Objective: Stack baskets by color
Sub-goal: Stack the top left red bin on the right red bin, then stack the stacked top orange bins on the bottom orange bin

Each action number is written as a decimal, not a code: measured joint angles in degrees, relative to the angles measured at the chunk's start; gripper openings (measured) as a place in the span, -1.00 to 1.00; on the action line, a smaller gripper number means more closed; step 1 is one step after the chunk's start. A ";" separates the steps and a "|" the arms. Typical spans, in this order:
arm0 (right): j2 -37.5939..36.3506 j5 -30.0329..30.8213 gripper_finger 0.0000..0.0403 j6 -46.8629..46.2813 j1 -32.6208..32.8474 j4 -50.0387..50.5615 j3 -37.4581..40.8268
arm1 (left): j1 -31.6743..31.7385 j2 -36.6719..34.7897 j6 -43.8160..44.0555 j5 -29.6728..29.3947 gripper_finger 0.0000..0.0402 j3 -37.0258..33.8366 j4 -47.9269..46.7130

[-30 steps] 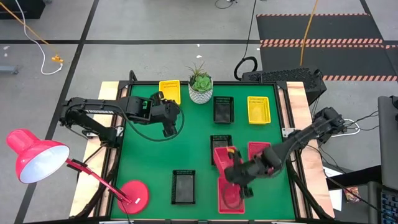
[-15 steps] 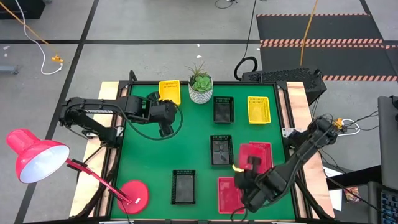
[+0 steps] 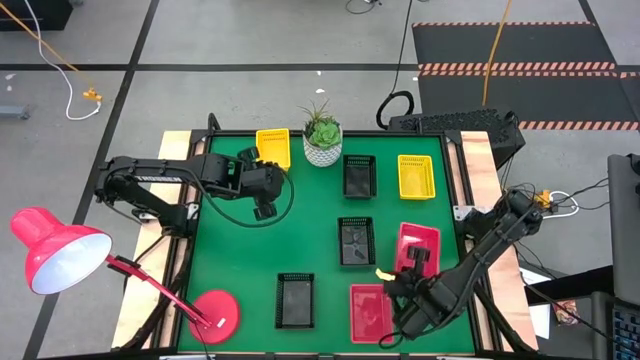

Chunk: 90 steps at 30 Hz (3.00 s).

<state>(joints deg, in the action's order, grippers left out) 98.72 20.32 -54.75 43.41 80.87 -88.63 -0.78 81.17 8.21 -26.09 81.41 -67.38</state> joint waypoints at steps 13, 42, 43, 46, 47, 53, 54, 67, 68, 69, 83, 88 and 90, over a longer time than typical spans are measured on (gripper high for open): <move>-0.79 -5.25 -1.00 8.19 -1.10 -3.25 7.42 | -0.02 0.04 -0.11 0.51 -0.02 -1.60 -0.26; -22.46 -9.95 -0.33 -3.95 -1.45 -26.71 31.95 | -0.26 0.04 4.48 0.66 -0.02 -1.60 -0.06; -22.56 -9.97 -0.26 -4.42 -1.46 -26.67 31.95 | -0.26 0.04 4.59 0.66 -0.02 -1.60 -0.06; -21.84 -10.40 -0.08 -4.60 -1.31 -26.97 32.43 | -0.26 0.04 4.86 0.68 -0.02 -1.60 -0.08; -21.30 -11.42 -0.04 -4.61 -1.31 -27.24 32.92 | -0.26 0.04 4.97 0.68 -0.02 -1.60 -0.08; -17.98 -15.12 0.08 -5.65 -1.33 -27.88 35.55 | -0.26 0.04 5.02 0.68 -0.02 -1.60 -0.12; -17.63 -15.23 0.08 -5.68 -1.33 -27.75 35.80 | -0.26 0.04 5.02 0.68 -0.02 -1.60 -0.12; -15.19 -15.93 -0.94 -3.15 -1.31 -27.56 36.27 | -0.26 0.04 5.02 0.70 -0.02 -1.60 -0.12; -15.19 -15.81 -0.94 -3.00 -1.32 -27.61 36.27 | -0.26 0.04 5.02 0.68 -0.02 -1.60 -0.12; -15.19 -15.65 -0.94 -2.90 -1.36 -27.66 36.27 | -0.26 0.04 5.02 0.70 -0.02 -1.60 -0.12; -15.15 -12.84 -0.97 -0.22 -1.57 -22.01 28.54 | -0.26 0.04 4.54 0.68 -0.02 -1.60 0.25; -15.15 -8.14 -0.97 2.77 -1.87 -21.96 21.39 | -0.26 0.04 4.52 0.68 -0.02 -1.60 0.44; -15.15 -6.23 -0.97 4.64 -1.87 -22.55 18.45 | -0.26 0.04 4.50 0.67 -0.02 -1.60 0.47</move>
<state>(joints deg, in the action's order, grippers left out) 83.57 14.09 -50.11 41.54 58.33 -70.19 -1.04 81.21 12.71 -25.41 79.81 -66.92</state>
